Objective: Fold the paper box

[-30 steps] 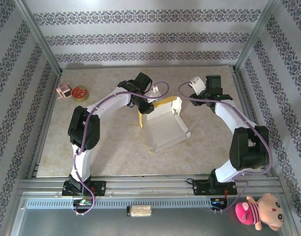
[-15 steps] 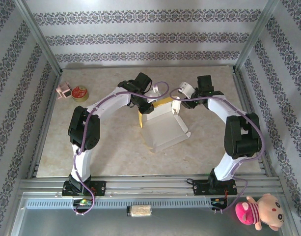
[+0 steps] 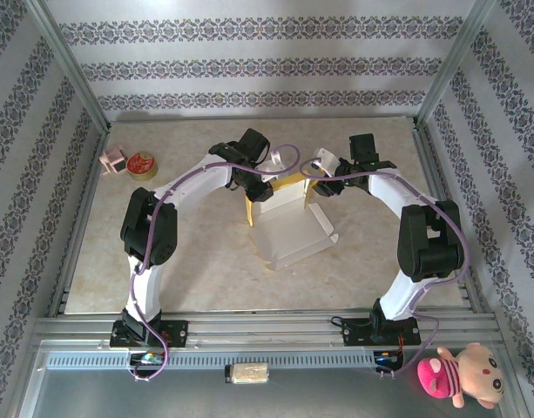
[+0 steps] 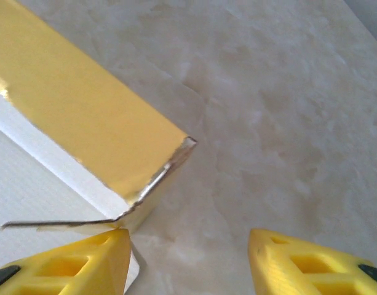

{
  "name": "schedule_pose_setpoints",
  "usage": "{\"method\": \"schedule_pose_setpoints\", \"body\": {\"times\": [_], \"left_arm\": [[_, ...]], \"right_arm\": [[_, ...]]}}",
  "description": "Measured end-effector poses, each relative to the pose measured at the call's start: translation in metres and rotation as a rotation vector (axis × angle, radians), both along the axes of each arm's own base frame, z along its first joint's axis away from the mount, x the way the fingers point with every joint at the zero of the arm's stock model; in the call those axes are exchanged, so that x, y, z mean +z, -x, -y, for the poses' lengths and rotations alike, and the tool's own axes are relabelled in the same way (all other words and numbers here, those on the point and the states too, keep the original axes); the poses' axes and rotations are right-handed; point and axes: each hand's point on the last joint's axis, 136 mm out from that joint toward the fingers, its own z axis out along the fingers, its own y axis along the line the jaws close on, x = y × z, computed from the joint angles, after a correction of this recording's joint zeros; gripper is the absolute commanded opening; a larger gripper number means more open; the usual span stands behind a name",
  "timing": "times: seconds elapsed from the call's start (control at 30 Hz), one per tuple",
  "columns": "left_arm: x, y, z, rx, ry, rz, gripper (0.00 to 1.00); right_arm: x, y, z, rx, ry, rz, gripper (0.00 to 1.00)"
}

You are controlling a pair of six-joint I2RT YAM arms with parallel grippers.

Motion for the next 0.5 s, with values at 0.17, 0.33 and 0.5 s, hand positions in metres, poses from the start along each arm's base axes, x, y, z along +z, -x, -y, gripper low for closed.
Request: {"method": "schedule_pose_setpoints", "body": {"times": [0.17,0.33,0.5], "left_arm": [[0.0,0.0,0.0,0.0,0.0,0.0,0.19],[0.0,0.0,0.0,0.003,0.001,-0.001,0.19],[0.0,0.0,0.0,0.003,0.001,-0.002,0.19]], "right_arm": [[-0.003,0.009,-0.006,0.034,-0.024,-0.025,0.54],[-0.004,0.012,-0.015,0.058,-0.03,-0.028,0.54],[-0.009,0.012,-0.021,0.068,-0.034,-0.047,0.51]]}}
